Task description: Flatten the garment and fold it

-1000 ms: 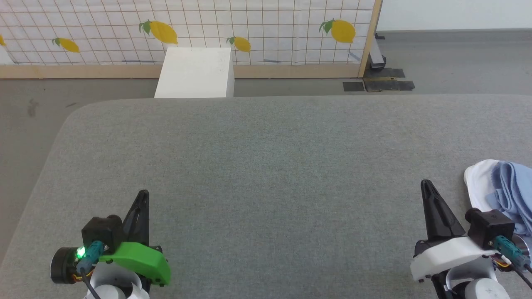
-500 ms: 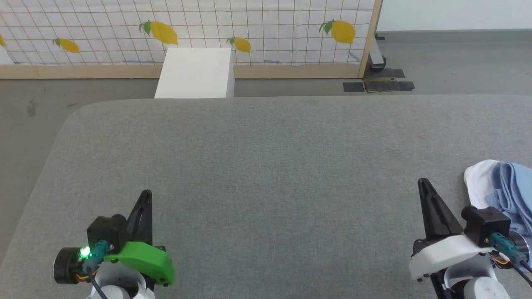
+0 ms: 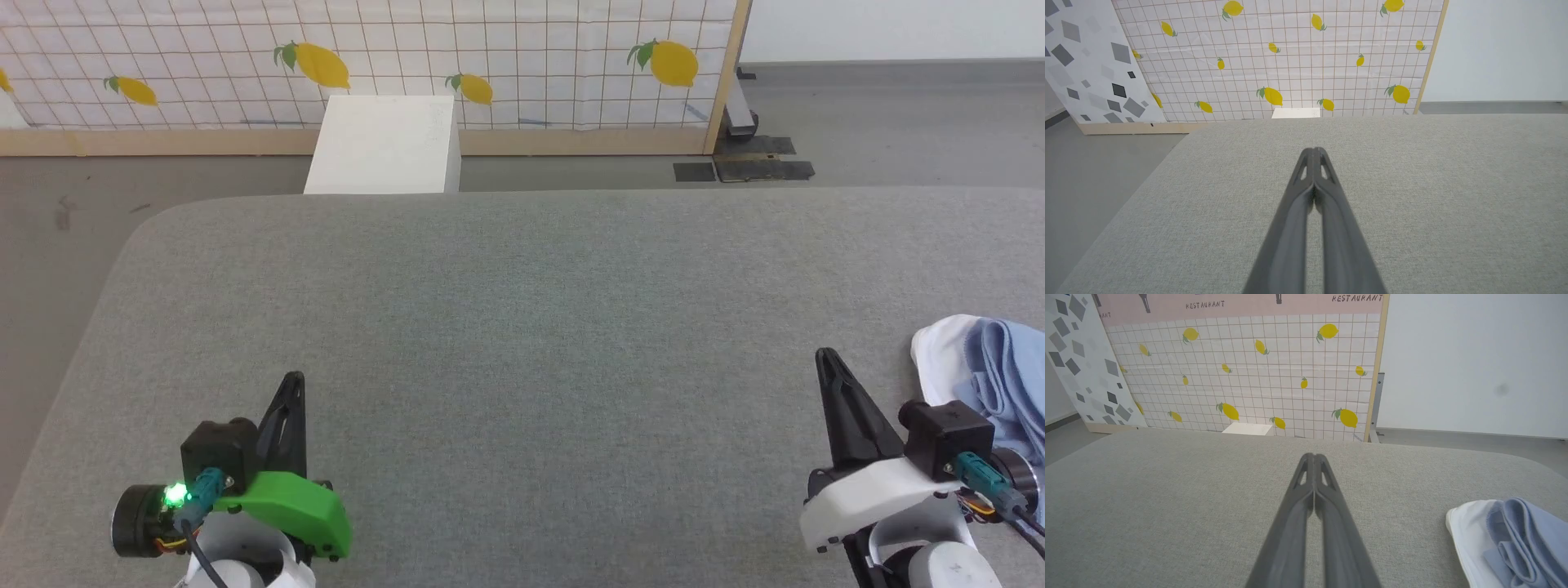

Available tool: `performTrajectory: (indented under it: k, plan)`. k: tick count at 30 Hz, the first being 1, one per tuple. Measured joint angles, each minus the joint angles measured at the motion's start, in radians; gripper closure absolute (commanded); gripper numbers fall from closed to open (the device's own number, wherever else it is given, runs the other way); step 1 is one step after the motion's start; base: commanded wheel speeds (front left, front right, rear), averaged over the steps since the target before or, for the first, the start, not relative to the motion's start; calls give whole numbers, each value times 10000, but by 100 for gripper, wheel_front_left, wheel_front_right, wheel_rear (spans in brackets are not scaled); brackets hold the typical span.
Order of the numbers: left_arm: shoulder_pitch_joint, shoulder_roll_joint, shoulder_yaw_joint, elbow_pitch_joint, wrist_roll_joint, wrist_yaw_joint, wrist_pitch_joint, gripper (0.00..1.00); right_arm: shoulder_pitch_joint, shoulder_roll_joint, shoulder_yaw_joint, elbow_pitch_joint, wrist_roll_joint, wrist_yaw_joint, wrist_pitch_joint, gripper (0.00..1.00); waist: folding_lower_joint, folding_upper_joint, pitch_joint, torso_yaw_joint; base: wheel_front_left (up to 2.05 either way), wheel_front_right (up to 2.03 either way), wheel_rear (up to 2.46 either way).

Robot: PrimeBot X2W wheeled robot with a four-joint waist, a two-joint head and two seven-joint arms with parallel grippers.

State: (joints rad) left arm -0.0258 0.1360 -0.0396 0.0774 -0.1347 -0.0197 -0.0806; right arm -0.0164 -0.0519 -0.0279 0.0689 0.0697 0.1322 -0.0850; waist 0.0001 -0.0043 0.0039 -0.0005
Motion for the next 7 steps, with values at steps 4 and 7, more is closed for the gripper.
performTrajectory:
  k: [4, 7]
  plan:
    - [4, -77, 35, -77, 221, 4, 86, 100, 0, 0, 23, -65, -42, 0, 75, 100, 0, 0, -4, 0, 0, 0, 0]
    - [12, -130, 63, -136, 303, 29, 115, 100, 0, 0, 48, -104, -82, 0, 150, 100, 0, 0, -7, 0, 0, 0, 0]
